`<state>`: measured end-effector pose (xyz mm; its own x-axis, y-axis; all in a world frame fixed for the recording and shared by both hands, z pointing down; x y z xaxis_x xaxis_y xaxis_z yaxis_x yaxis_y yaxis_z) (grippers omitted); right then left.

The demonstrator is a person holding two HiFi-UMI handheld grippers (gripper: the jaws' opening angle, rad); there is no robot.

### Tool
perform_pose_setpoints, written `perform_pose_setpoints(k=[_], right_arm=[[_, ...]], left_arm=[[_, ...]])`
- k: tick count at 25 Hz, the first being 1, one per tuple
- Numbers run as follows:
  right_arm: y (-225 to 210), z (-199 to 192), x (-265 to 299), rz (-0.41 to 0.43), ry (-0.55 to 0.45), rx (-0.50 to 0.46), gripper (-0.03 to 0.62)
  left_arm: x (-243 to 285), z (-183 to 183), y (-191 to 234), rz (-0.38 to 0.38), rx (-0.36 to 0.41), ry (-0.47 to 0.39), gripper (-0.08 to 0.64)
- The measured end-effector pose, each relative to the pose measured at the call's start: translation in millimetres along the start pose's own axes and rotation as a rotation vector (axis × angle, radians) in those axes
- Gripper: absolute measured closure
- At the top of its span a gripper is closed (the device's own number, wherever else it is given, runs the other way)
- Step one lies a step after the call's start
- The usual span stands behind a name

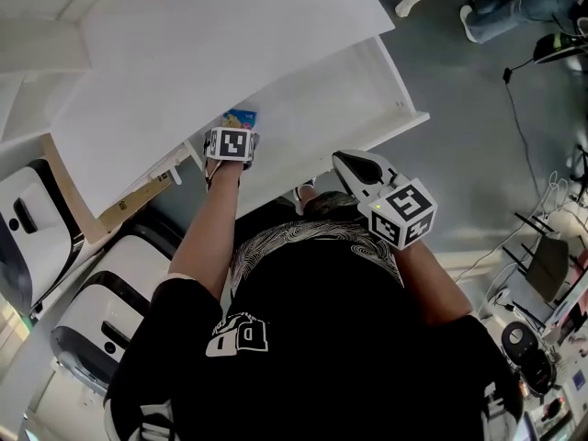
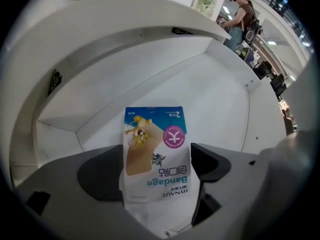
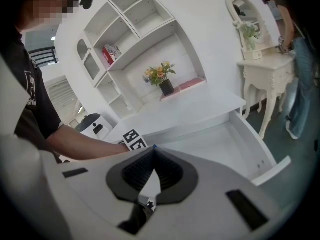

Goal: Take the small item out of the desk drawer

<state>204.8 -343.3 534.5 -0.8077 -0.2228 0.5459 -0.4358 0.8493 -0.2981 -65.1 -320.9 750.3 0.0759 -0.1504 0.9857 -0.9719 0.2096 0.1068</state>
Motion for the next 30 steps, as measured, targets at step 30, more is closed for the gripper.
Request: perform_pose_setpoints(k=[30], right_arm=[[25.4,23.7,7.1,-0.047,-0.062,0.001,0.583]], left_arm=[[-51.9,-2.6,-37.7,-0.182,0.14,0.007,0.143]])
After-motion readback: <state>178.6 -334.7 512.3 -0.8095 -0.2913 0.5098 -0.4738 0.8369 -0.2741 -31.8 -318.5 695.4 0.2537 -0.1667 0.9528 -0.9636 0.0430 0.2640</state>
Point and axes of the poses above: the fingertips, and each gripper's own axes: x forward along the fingers, y to its left, z out of its top, the point moved 6 cm from there along -x, backward along the fingers, and after that the axes turned 14 degrees about -x, right-handed, at the moved point
